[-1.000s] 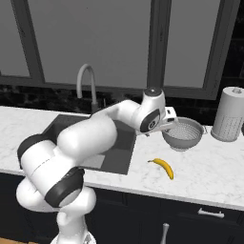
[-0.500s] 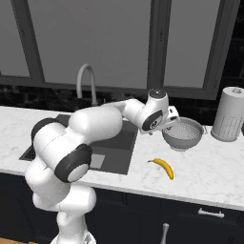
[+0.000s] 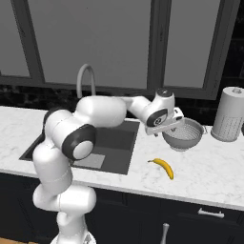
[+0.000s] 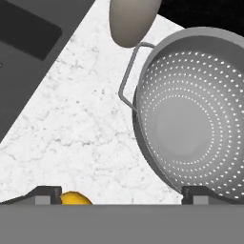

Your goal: Put the colander in the sink, put the banana in the colander, and turn on the sink faucet and pour water over the colander.

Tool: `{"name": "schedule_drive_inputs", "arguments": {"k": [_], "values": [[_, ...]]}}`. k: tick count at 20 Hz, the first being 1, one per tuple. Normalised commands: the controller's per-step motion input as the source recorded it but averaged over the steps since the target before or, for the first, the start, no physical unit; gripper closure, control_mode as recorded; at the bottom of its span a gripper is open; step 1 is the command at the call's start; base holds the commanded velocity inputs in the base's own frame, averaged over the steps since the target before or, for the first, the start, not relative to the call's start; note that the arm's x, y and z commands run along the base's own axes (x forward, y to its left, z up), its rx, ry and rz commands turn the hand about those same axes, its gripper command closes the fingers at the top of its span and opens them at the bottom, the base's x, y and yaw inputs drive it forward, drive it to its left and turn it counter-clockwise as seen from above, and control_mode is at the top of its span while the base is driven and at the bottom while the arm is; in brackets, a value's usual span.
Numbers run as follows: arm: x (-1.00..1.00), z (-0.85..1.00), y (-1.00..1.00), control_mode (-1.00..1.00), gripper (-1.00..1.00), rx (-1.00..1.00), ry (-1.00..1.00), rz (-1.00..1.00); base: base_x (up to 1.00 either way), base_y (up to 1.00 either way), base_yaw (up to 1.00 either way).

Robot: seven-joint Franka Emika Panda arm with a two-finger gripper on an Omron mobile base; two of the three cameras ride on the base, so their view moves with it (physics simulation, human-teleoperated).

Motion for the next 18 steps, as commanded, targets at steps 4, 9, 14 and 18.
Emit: {"name": "schedule_drive_inputs", "arguments": {"k": [4, 9, 14, 18], "values": [[0.26, -0.3, -0.01, -1.0, -1.0, 0.0, 0.13, 0.01, 0.0, 0.0, 0.0], [0.34, -0.25, -0.02, -1.0, -1.0, 0.0, 0.11, 0.01, 0.0, 0.0, 0.0], [0.21, -0.18, -0.13, -1.0, -1.0, 0.0, 0.01, 0.03, 0.0, 0.0, 0.0], [0.1, -0.2, -0.15, -1.0, -1.0, 0.0, 0.0, 0.07, 0.0, 0.0, 0.0]]}}
